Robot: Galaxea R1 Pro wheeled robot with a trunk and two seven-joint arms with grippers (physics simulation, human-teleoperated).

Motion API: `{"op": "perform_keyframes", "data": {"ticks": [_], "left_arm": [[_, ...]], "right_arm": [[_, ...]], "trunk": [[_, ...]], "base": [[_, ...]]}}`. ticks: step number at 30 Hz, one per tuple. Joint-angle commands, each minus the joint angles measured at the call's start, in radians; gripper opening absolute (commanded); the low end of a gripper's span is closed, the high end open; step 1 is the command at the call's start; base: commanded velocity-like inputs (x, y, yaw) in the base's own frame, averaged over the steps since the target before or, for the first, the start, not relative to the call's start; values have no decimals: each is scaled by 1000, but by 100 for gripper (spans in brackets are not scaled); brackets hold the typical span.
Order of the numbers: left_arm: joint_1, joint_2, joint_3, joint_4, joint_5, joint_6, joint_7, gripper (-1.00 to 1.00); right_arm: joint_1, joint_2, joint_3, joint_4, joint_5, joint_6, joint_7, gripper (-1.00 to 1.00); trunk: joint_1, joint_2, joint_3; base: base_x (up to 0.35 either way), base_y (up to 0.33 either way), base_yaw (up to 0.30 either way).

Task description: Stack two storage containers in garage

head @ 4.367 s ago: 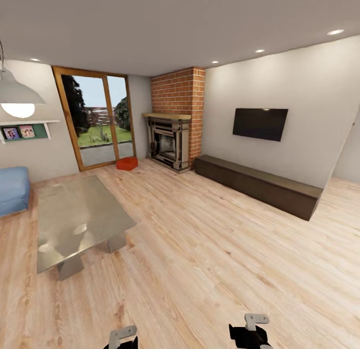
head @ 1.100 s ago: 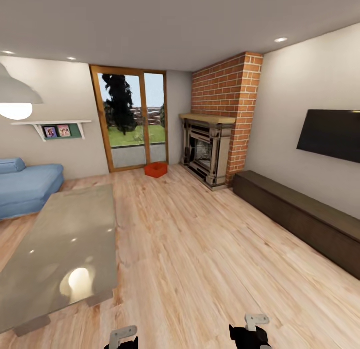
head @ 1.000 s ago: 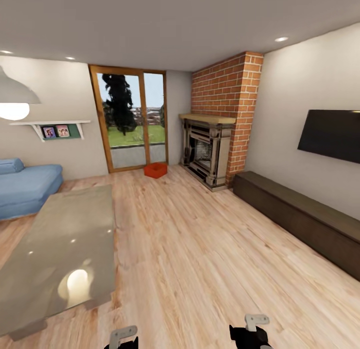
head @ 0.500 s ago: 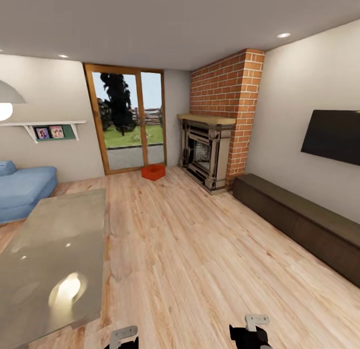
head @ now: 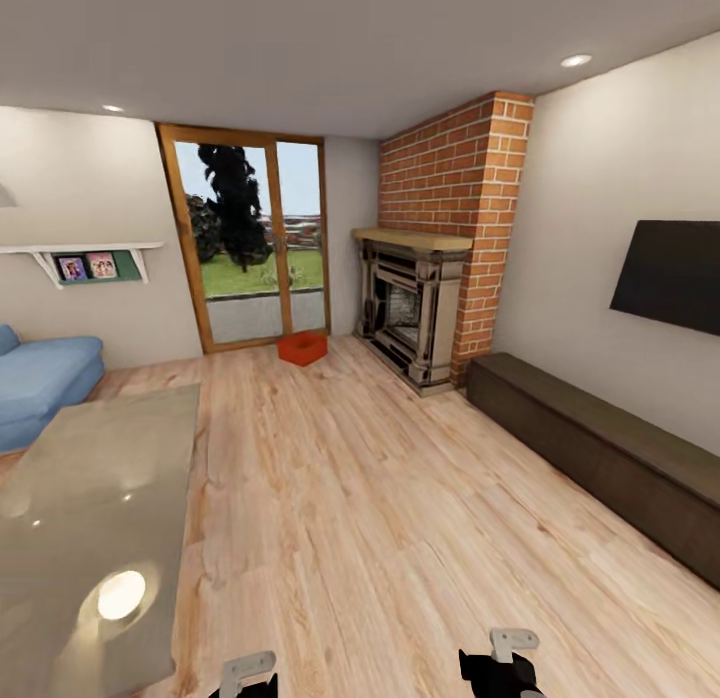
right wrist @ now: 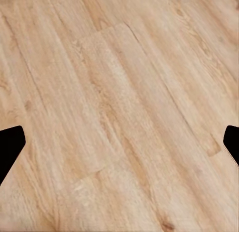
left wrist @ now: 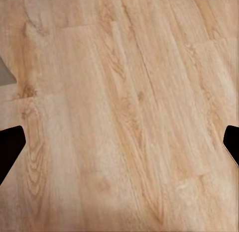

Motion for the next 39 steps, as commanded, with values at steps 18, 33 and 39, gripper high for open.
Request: {"op": "perform_keyframes", "data": {"ticks": [18,33,39], "left_arm": [[0,-2,4,0,-3,-3,0,100],[0,-2,4,0,-3,-3,0,100],[0,-2,4,0,-3,-3,0,100]], "right_arm": [[0,0,9,2,-10,-3,-4,100],[0,0,9,2,-10,-3,-3,100],[0,0,9,2,-10,-3,-3,100]], "trunk": [[1,-1,0],[1,-1,0],[1,-1,0]], "base": [[315,-158,235],[315,-160,164],[315,-161,2]]}}
